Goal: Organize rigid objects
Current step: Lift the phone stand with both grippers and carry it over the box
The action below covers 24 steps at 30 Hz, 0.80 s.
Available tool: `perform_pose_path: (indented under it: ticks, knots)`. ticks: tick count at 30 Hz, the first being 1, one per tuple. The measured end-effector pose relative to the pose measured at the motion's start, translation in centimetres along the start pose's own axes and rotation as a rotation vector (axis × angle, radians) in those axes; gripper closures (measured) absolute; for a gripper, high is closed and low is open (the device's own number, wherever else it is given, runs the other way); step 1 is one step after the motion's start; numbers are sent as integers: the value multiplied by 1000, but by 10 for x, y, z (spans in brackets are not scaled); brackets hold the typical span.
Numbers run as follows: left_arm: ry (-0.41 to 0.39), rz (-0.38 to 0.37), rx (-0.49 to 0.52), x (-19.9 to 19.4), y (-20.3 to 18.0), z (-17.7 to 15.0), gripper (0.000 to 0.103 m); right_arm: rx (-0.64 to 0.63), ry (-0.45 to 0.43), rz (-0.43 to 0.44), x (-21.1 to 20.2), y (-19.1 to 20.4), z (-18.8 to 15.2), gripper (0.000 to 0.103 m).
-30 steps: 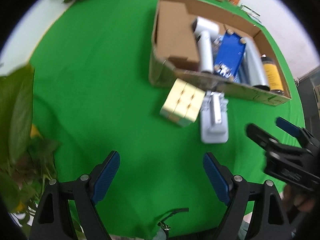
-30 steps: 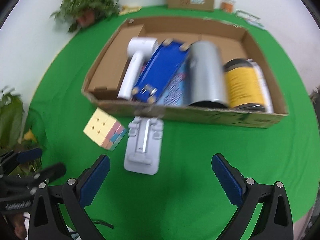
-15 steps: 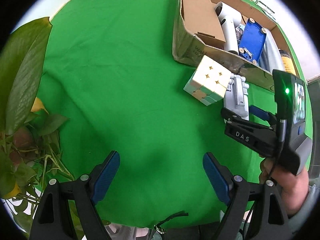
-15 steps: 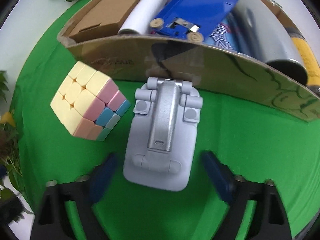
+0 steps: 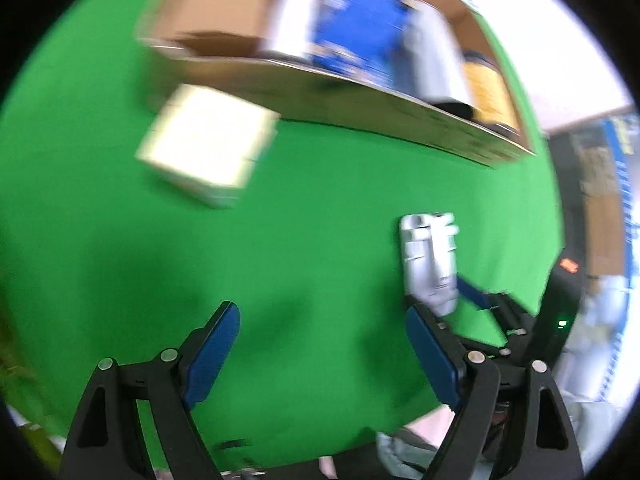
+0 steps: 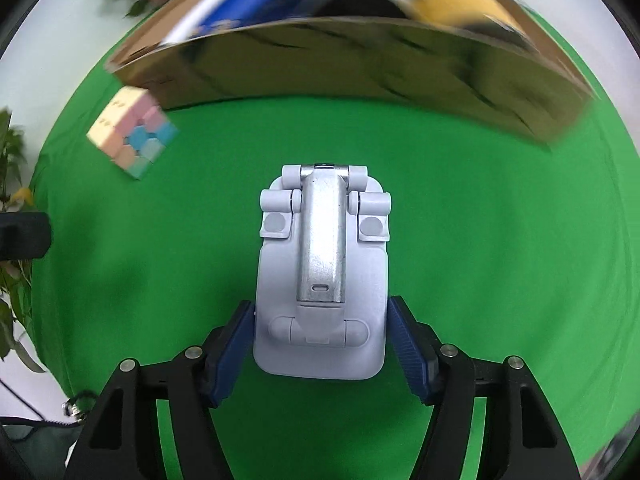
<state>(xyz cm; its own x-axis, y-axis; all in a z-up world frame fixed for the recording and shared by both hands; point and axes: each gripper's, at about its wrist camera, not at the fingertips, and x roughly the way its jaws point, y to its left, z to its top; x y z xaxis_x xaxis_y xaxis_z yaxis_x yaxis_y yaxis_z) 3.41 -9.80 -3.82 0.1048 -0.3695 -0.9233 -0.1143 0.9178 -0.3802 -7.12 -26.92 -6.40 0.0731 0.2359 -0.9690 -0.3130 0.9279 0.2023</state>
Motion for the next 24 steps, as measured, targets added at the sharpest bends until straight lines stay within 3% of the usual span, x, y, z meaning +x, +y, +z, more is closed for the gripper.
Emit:
perform_pose_path:
  ticks: [3, 8, 11, 16, 18, 20, 24]
  knots:
    - [44, -108, 9, 28, -26, 4, 18, 116, 15, 48, -7, -31, -14, 39]
    - [132, -228, -28, 76, -56, 16, 20, 156, 23, 129, -10, -47, -26, 39]
    - [162, -228, -10, 94, -73, 17, 21, 178, 33, 191, -13, -61, -18, 39]
    - [183, -203, -17, 107, -86, 8, 40, 257, 72, 351, -13, -76, -24, 39]
    - [212, -210, -22, 108, -88, 5, 69, 250, 84, 393, -10, -73, -24, 39]
    - [215, -204, -32, 106, -89, 5, 69, 243, 92, 433, -10, -70, -21, 39]
    - [142, -216, -25, 81, -92, 13, 70, 189, 75, 447, -27, -64, -6, 39]
